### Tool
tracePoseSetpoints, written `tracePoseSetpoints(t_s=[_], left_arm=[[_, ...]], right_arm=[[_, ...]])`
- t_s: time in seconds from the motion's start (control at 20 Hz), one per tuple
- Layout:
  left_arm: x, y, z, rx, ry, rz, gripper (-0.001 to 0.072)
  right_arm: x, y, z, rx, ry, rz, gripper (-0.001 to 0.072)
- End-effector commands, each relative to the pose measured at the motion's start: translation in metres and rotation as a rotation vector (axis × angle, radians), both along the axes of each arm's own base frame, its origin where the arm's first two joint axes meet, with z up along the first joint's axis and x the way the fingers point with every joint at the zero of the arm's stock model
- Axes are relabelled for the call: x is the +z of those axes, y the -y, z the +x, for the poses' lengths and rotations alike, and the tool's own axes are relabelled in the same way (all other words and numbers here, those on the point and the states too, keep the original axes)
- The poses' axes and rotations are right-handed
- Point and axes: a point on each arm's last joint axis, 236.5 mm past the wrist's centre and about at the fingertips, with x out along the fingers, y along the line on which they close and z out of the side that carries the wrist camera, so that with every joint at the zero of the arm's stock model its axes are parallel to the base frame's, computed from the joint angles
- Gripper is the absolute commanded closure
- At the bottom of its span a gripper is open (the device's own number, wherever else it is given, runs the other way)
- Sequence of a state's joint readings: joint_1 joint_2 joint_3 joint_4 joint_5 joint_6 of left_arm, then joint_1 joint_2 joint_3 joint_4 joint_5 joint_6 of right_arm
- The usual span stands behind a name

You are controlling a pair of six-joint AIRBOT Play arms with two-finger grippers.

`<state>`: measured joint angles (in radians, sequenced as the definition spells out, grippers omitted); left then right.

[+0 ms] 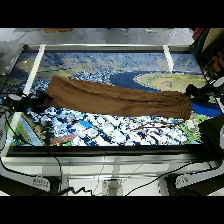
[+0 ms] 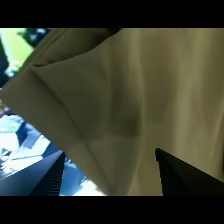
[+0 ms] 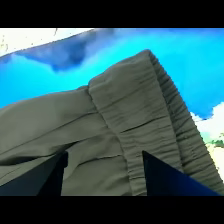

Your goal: Fold the clothes and pants, and hang the long-sleeved shirts on hangers.

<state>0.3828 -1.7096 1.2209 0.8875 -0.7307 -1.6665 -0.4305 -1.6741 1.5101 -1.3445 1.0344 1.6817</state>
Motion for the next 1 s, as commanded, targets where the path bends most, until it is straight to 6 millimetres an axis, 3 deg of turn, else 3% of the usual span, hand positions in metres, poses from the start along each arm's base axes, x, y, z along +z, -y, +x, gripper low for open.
tracePoseSetpoints(t_s=[0.0, 0.15, 0.2, 0.25, 0.3, 0.35, 0.55, 0.75, 0.95], left_arm=[[-0.002, -0.016, 0.018, 0.101, 0.083, 0.066, 0.0060], [0.010, -0.036, 0.035, 0.163, 0.167, 0.145, 0.0070], [0.014, -0.040, 0.040, 0.178, 0.190, 0.165, 0.0160], [0.017, -0.042, 0.044, 0.187, 0.209, 0.180, 0.0352], [0.023, -0.045, 0.048, 0.197, 0.229, 0.193, 0.0545], [0.033, -0.047, 0.056, 0.199, 0.256, 0.203, 0.0671], [0.115, -0.044, 0.082, 0.052, 0.406, 0.323, 0.0694], [0.209, -0.008, 0.081, -0.159, 0.568, 0.483, 0.0694], [0.282, 0.033, 0.058, -0.294, 0.694, 0.579, 0.0694]], right_arm=[[0.002, -0.008, 0.004, -0.004, 0.017, 0.038, 0.0182], [0.009, -0.028, 0.013, 0.059, 0.063, 0.089, 0.0188], [0.011, -0.038, 0.018, 0.092, 0.082, 0.102, 0.0191], [0.014, -0.047, 0.023, 0.112, 0.100, 0.110, 0.0199], [0.016, -0.058, 0.030, 0.124, 0.120, 0.117, 0.0260], [0.020, -0.068, 0.039, 0.133, 0.149, 0.120, 0.0332], [0.038, -0.134, 0.077, 0.214, 0.279, 0.109, 0.0679], [0.056, -0.228, 0.102, 0.341, 0.400, 0.089, 0.0680], [0.071, -0.344, 0.101, 0.514, 0.475, 0.115, 0.0681]])
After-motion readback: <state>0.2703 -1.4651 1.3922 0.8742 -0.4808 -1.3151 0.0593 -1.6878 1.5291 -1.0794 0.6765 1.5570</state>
